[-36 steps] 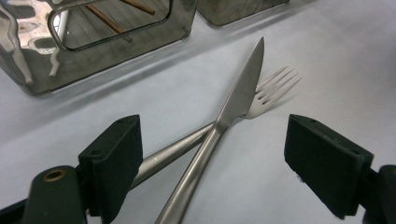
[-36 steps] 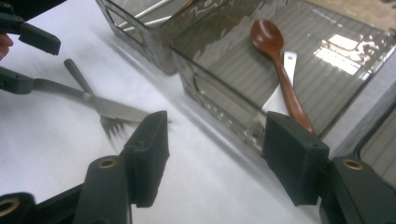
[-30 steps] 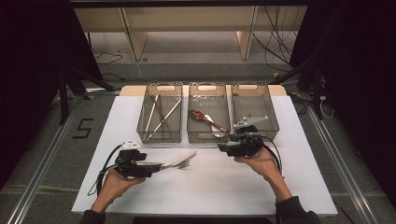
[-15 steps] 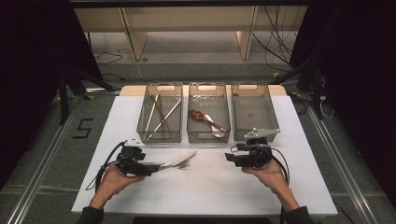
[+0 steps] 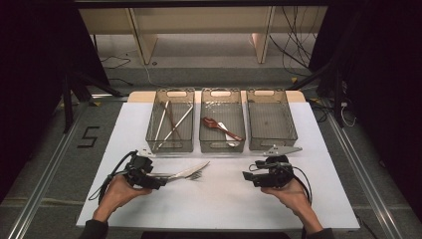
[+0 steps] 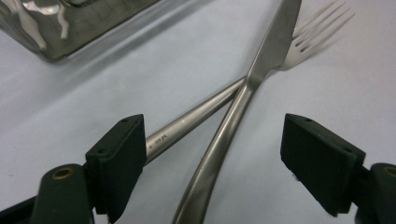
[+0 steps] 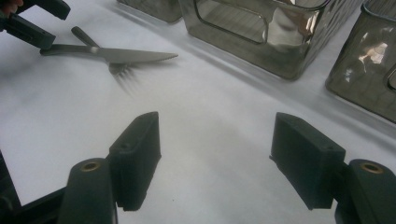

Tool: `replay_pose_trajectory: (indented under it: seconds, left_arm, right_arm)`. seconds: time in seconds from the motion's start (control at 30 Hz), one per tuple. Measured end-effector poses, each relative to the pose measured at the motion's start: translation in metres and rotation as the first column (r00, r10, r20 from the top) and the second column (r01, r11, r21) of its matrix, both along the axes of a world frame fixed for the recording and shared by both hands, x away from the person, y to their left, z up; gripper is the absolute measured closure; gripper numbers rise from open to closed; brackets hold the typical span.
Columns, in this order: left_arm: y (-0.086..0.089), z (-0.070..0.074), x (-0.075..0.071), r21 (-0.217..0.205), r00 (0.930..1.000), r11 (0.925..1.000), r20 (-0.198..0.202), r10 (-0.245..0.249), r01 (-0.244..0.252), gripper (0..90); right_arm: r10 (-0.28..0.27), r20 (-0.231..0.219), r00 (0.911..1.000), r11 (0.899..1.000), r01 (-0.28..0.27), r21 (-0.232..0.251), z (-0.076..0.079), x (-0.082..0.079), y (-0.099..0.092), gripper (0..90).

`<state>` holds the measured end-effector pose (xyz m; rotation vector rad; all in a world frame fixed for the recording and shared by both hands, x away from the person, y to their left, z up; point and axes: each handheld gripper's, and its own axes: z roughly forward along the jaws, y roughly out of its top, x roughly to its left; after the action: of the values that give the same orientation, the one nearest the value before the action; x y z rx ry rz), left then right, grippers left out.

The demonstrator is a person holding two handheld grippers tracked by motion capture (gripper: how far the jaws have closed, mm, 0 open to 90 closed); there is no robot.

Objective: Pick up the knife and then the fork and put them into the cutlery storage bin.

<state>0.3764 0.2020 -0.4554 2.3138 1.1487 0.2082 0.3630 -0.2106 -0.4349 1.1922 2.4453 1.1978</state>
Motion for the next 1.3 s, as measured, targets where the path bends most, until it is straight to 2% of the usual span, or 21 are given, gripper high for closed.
replay_pose_trajectory:
  seconds: [0.1,0.43,0.63,0.77,1.1,1.2,1.3]
  left_arm:
    - [-0.002,-0.002,0.001,0.022,0.9996,0.9997,-0.023,-0.014,0.014,23.4]
    - [-0.008,-0.005,0.004,0.092,0.9976,0.9947,-0.057,-0.041,0.046,29.0]
    - [-0.009,-0.006,0.004,0.104,0.9964,0.9928,-0.068,-0.052,0.059,34.9]
    - [-0.011,-0.007,0.006,0.138,0.9941,0.9870,-0.082,-0.071,0.081,38.9]
    - [-0.021,-0.009,0.013,0.159,0.9862,0.9775,-0.113,-0.121,0.138,51.3]
    - [-0.024,-0.010,0.015,0.184,0.9815,0.9696,-0.133,-0.138,0.161,54.7]
    - [-0.026,-0.010,0.016,0.207,0.9811,0.9640,-0.132,-0.141,0.167,57.9]
  right_arm:
    - [0.005,-0.001,1.0000,1.000,-0.005,-0.002,-0.001,-0.001,0.000,33.3]
    - [0.014,-0.006,0.9999,1.000,-0.014,-0.009,-0.005,-0.004,0.001,32.1]
    - [0.021,-0.005,0.9998,1.000,-0.021,-0.013,-0.005,-0.007,0.002,31.5]
    - [0.025,-0.006,0.9997,1.000,-0.025,-0.017,-0.005,-0.008,0.003,31.2]
    - [0.032,-0.004,0.9995,0.999,-0.032,-0.024,-0.005,-0.011,0.004,30.8]
    - [0.031,-0.004,0.9995,0.999,-0.032,-0.024,-0.005,-0.012,0.004,30.8]
    - [0.034,-0.005,0.9994,0.999,-0.034,-0.027,-0.004,-0.013,0.005,30.8]
